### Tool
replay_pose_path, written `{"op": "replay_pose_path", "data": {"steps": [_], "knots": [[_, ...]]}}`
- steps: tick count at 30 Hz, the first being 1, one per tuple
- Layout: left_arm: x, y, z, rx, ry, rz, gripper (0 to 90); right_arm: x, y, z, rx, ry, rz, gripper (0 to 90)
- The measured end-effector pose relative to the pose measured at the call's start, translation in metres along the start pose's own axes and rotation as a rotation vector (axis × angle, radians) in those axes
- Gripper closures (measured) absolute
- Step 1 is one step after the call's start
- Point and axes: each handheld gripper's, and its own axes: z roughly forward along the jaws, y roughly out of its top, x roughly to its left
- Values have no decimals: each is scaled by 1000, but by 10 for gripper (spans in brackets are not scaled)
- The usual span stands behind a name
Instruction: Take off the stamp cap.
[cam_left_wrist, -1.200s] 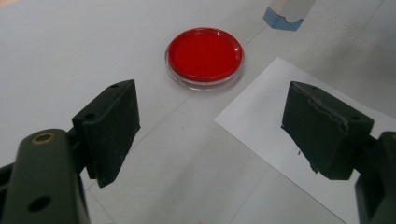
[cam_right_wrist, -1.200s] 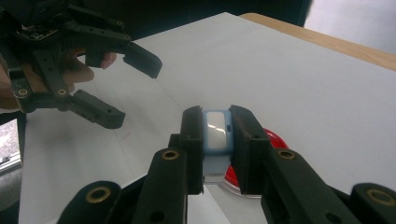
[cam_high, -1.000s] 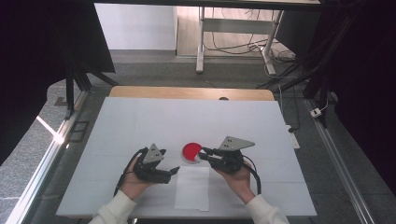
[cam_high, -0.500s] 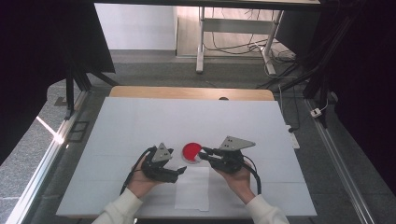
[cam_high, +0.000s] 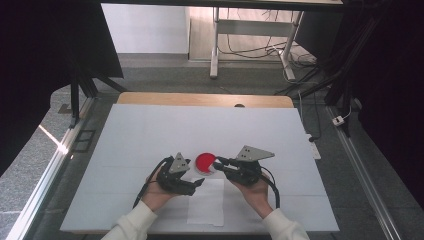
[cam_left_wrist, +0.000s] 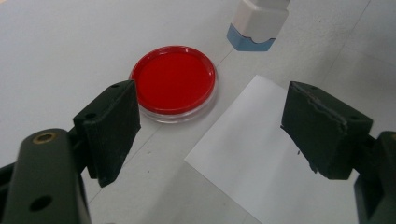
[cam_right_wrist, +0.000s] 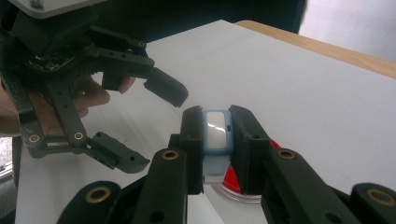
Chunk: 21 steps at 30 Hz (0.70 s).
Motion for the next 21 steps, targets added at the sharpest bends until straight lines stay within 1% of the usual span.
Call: {"op": "replay_pose_path", "data": {"steps": [12, 21], "knots": [[-5, 7, 10, 4, -10, 8, 200, 0, -1, 1, 1, -3, 12, 749], [-9, 10, 16, 8, -9, 15, 202, -1, -2, 2, 0, -8, 20, 749]]}}
